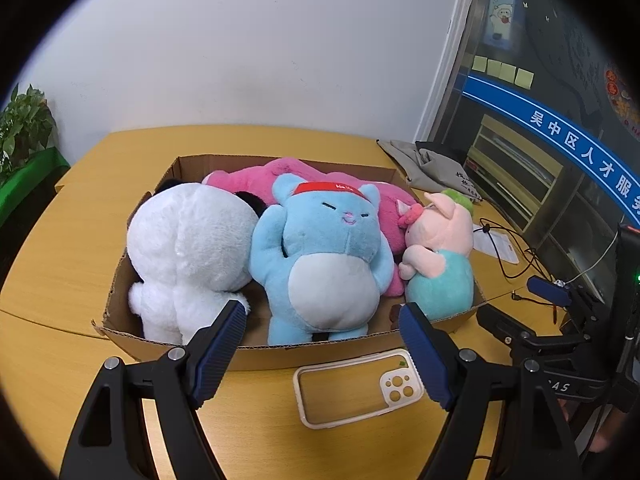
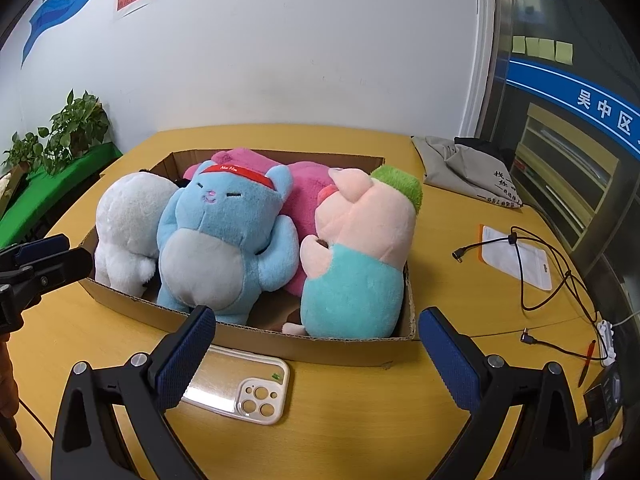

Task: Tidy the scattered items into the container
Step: 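Lower both grippers onto the white phone case and close them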

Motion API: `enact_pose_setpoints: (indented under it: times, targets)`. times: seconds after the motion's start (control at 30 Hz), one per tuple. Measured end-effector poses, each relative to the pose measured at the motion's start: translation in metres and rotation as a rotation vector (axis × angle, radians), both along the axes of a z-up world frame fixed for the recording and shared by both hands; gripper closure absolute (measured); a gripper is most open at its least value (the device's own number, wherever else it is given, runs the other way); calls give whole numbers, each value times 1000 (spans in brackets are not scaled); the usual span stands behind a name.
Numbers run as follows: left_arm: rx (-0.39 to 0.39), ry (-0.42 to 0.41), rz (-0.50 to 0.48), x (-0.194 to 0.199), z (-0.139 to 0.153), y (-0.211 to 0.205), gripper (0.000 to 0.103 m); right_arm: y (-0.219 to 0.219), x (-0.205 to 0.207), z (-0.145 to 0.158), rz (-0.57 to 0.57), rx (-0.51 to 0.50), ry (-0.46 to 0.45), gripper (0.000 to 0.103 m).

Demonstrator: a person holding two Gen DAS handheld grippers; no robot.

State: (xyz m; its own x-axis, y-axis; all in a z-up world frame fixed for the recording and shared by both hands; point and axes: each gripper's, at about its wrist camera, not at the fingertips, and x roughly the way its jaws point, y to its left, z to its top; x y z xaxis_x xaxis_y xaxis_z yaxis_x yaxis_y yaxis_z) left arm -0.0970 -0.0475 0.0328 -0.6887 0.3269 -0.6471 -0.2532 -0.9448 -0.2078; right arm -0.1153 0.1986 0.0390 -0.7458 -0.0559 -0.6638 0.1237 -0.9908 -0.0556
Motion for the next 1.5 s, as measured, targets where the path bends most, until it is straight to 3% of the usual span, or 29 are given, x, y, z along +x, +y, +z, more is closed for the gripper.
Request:
enact_pose_setpoints:
  times: [0.33,0.5,0.93,1.03,1.13,1.23,1.3,1.4,1.5]
  targets:
    - [37,-49,-27,-1,-10,-3,24,4,1,-3,-8,-8,-8,0]
    - [39,-108,-29,3,-32,-8,24,9,2,-13,-1,-27,-35,0]
    - [56,-322,-53,-14,-126,5,26,10,-6,-110,-54,-97,-244,2]
    - [62,-358,-57,-19,-141,10,42,11,-10,-123,-76,-104,-259,6]
    - [50,-351,-50,-19,-146,12,58,11,-10,-133,-74,-89,-273,22]
    - [47,-366,-53,-20,-149,13,87,11,-8,-138,-67,-73,-271,42]
    - [54,-371,-50,-21,-150,12,91,7,-7,-136,-44,-62,-259,69]
    - [60,-374,-49,-20,-151,11,94,0,-5,-135,-8,-66,-259,89]
    - [52,-361,-43,-18,-149,11,95,-7,-3,-134,12,-58,-262,96]
